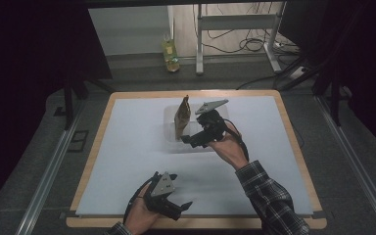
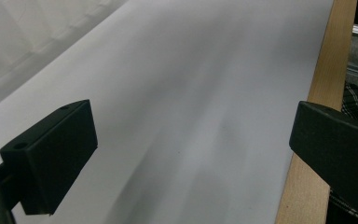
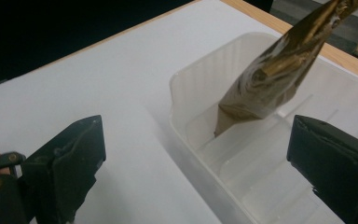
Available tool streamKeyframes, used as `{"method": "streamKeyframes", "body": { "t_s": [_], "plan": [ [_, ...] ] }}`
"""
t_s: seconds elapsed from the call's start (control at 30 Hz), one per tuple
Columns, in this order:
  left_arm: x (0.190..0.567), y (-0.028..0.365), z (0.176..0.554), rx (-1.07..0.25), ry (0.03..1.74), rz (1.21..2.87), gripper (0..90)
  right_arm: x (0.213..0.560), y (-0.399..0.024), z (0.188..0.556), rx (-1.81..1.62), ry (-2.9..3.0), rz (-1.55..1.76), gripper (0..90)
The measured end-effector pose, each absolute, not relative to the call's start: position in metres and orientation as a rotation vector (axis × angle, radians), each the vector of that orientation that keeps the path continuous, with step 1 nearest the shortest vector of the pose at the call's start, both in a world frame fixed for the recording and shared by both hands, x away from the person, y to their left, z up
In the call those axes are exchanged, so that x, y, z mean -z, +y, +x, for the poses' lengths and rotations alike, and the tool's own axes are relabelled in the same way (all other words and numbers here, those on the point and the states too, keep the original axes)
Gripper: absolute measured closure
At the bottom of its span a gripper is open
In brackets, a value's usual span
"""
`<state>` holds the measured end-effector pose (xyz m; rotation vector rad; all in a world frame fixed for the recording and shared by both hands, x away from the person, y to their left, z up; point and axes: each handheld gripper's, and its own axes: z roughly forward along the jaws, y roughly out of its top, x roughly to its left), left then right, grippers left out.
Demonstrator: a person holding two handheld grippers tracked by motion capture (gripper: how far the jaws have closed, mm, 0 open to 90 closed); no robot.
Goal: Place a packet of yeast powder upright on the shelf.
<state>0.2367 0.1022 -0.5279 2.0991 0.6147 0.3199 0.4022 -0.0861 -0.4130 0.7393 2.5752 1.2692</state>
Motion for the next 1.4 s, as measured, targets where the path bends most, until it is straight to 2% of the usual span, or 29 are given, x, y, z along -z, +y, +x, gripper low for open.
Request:
{"method": "streamKeyframes", "body": {
  "t_s": [0.77, 1.4],
  "plan": [
    [0.527, 0.108, 0.239, -0.345, 0.636, 2.091, 0.5, 0.419, -0.127, 0.377, -1.255, 2.564, 0.723, 3.2],
    [0.528, 0.112, 0.242, -0.357, 0.668, 2.085, 0.5, 0.452, -0.172, 0.332, -1.231, 2.532, 0.689, 2.5]
  ]
}}
